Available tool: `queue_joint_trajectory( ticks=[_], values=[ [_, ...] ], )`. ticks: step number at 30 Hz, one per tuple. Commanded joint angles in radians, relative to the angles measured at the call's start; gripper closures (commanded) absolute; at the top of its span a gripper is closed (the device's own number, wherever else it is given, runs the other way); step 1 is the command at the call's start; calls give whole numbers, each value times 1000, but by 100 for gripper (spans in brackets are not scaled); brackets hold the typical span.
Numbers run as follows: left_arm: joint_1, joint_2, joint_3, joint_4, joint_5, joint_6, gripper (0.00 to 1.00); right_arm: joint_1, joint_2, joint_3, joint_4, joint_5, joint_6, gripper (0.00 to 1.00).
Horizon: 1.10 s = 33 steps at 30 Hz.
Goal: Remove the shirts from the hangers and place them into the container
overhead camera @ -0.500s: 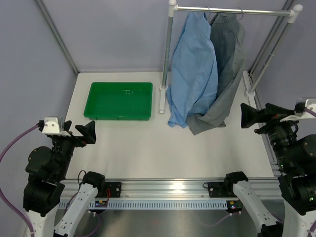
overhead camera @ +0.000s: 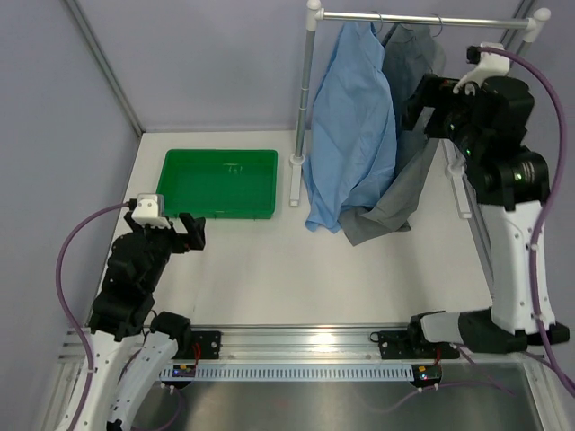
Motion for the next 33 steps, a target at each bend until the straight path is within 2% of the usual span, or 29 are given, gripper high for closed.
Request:
queue_joint_trajectory(
  ticks=[1, 5, 9, 14, 18, 26, 29, 30, 33],
  values=[
    [-2, -11, -52, 135, 2, -11, 1, 27, 124, 133, -46, 4, -9, 2],
    [1, -24, -78, 108, -56, -13, 1, 42, 258, 263, -68, 29, -28, 3],
    [1, -46, -93, 108, -47, -14, 1, 79, 389, 364, -86, 73, -64, 5],
    [1, -49, -95, 109, -39, -14, 1, 91, 489, 479, -115, 82, -97, 12],
    [-1, -47, -95, 111, -35, -14, 1, 94, 544, 504, -97, 102, -113, 20],
    [-2, -49, -98, 111, -24, -16, 1, 94, 596, 519, -60, 86, -124, 46],
    [-4, -49, -99, 111, -22, -16, 1, 94, 601, 519, -49, 79, -127, 58],
    [-4, -49, -99, 111, -24, -16, 1, 94, 598, 519, -42, 76, -127, 65],
    [-5, -49, -101, 111, -22, -17, 1, 94, 585, 521, -30, 60, -128, 76]
  ],
)
